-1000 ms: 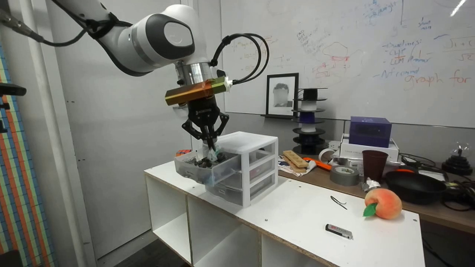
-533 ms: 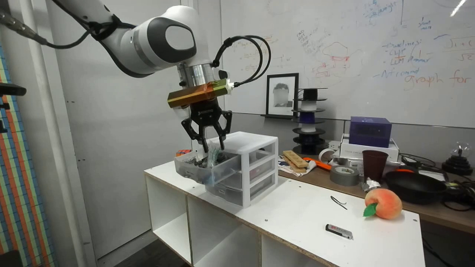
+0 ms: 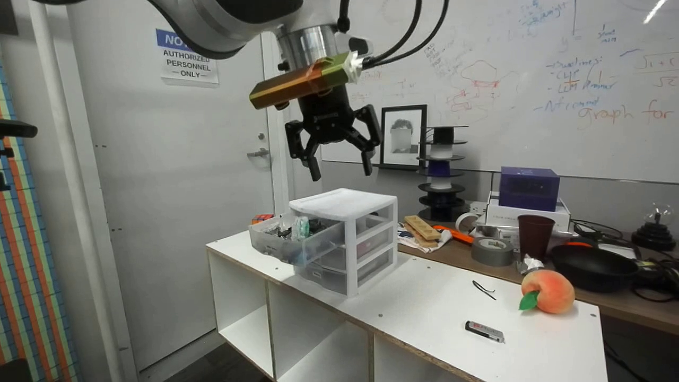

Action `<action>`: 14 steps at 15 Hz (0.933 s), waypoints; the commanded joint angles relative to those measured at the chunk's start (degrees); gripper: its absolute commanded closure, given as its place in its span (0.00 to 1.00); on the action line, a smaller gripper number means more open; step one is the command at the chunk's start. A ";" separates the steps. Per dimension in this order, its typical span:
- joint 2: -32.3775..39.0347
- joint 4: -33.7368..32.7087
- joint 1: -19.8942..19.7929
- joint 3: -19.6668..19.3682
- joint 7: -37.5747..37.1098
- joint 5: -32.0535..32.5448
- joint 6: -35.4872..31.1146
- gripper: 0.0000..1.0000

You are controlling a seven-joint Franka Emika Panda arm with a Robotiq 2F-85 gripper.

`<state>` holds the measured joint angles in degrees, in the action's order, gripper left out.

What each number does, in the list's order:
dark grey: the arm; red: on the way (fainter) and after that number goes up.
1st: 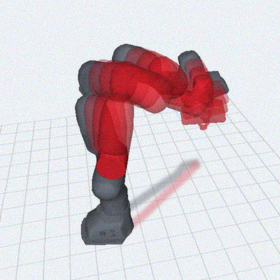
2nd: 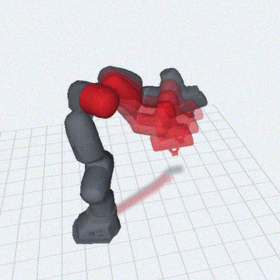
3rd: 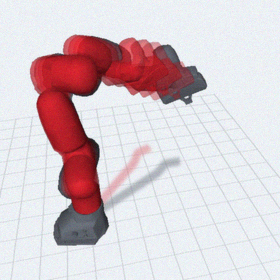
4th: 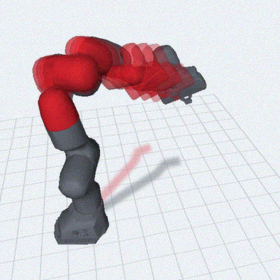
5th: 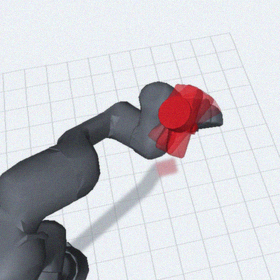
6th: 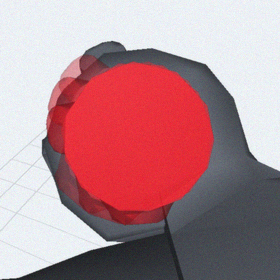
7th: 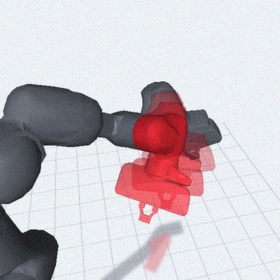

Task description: Put the paper and the white object in the drawer and close the drawer

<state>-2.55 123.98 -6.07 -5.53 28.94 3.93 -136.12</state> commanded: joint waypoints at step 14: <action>31.12 -35.22 -14.46 -7.48 -20.81 -20.35 17.36 0.00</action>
<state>20.85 99.78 -18.92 -14.73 15.92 -13.83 -124.57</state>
